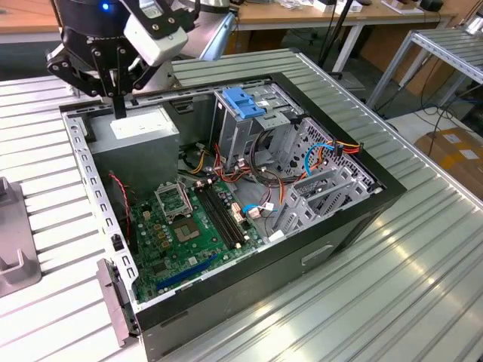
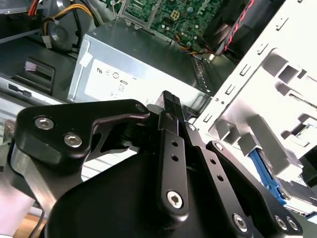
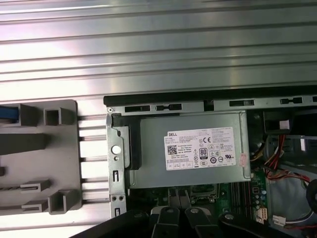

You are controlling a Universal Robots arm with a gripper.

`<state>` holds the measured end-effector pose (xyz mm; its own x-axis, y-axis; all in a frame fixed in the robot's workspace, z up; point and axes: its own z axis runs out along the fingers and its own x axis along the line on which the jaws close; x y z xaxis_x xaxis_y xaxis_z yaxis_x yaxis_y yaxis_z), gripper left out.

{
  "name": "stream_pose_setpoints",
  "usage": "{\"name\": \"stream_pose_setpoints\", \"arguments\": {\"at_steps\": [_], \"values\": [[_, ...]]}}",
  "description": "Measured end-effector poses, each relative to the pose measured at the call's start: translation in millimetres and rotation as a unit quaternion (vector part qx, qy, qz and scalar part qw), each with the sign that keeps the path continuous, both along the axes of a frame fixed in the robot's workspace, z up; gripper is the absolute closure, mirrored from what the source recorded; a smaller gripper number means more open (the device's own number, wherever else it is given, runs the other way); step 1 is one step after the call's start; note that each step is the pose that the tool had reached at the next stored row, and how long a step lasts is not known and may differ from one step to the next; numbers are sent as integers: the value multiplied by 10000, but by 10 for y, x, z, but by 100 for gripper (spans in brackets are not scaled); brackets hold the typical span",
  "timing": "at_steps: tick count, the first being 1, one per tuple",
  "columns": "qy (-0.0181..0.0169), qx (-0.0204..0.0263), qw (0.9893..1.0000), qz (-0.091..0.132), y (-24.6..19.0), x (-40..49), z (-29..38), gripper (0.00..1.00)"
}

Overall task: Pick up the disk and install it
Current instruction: 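Reach for the disk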

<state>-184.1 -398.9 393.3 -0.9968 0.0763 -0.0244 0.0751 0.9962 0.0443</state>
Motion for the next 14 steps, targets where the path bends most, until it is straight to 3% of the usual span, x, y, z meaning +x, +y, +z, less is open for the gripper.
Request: {"name": "stream_pose_setpoints", "arguments": {"at_steps": [14], "values": [[0,0,10000,0,0,-265,-1,90]]}}
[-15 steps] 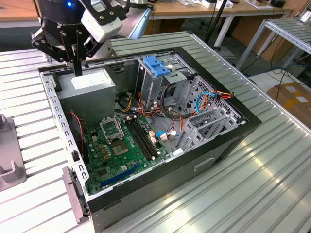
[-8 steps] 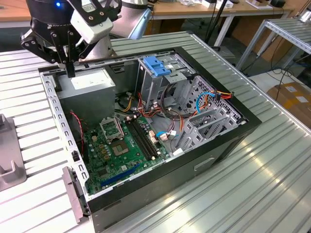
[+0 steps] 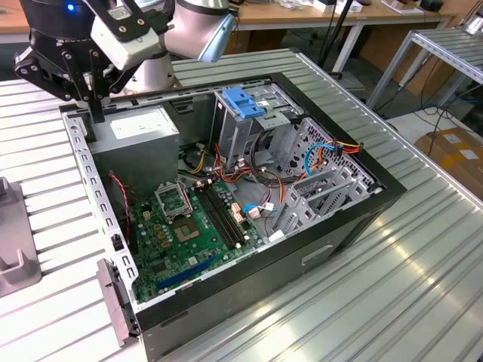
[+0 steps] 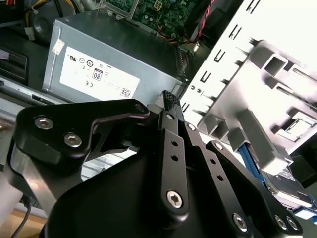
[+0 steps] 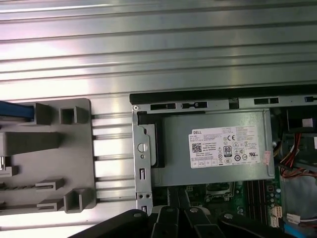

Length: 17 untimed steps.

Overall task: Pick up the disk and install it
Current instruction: 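Reach for the disk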

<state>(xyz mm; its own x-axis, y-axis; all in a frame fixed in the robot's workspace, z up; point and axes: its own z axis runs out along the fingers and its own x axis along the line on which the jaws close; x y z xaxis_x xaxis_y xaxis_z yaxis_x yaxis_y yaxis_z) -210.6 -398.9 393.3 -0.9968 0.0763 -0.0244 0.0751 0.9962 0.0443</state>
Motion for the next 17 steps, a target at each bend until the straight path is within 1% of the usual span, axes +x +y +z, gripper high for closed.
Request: {"name": "stream_pose_setpoints", "arguments": {"at_steps": [17], "values": [[0,0,10000,0,0,-336,-1,90]]}}
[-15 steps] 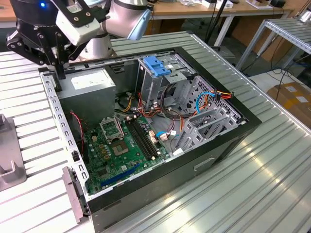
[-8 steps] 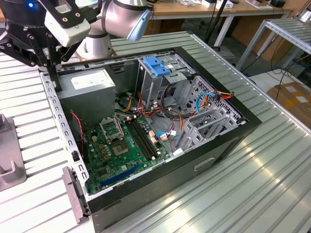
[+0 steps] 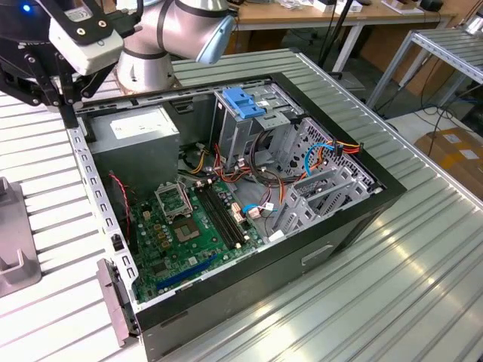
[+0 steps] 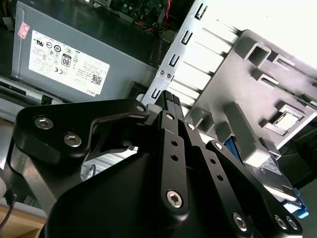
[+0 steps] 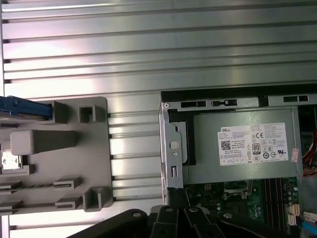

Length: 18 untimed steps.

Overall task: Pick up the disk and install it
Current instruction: 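Reach for the disk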

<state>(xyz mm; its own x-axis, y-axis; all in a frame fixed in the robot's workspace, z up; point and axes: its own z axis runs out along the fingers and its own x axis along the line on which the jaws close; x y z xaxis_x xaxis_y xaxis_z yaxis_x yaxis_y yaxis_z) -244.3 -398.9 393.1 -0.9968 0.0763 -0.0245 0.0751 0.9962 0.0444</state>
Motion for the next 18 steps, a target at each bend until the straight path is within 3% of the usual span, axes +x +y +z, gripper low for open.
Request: {"name": "stream_pose_setpoints", "arguments": {"at_steps": [18], "values": [[0,1,10000,1,0,-379,-2,90]]}}
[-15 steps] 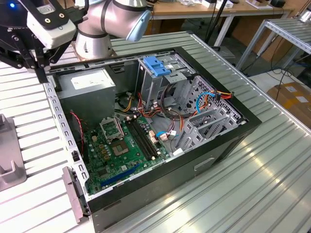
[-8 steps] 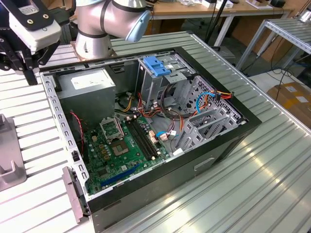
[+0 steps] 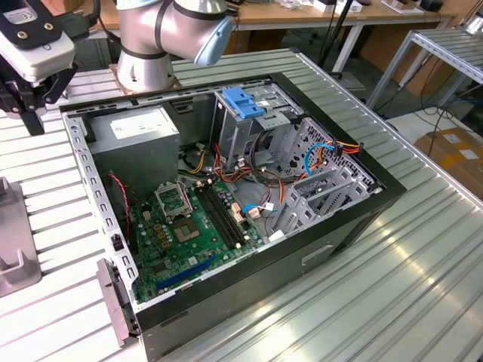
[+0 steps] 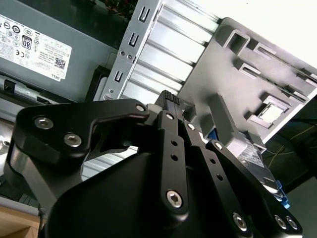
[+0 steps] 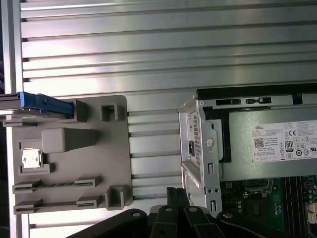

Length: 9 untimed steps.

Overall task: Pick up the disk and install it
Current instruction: 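Reach for the disk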

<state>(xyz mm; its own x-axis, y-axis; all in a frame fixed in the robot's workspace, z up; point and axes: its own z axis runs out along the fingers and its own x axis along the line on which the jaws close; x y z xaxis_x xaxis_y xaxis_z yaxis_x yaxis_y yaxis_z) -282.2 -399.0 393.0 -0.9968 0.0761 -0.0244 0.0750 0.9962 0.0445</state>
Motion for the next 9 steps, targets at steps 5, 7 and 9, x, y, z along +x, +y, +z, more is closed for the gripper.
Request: {"name": "stream_pose_setpoints", "arguments": {"at_steps": [5,7,9], "values": [[-1,1,10000,-1,0,-136,-4,90],[0,1,10000,-1,0,-165,-4,90],[0,2,10000,0,0,-185,-6,90]]}}
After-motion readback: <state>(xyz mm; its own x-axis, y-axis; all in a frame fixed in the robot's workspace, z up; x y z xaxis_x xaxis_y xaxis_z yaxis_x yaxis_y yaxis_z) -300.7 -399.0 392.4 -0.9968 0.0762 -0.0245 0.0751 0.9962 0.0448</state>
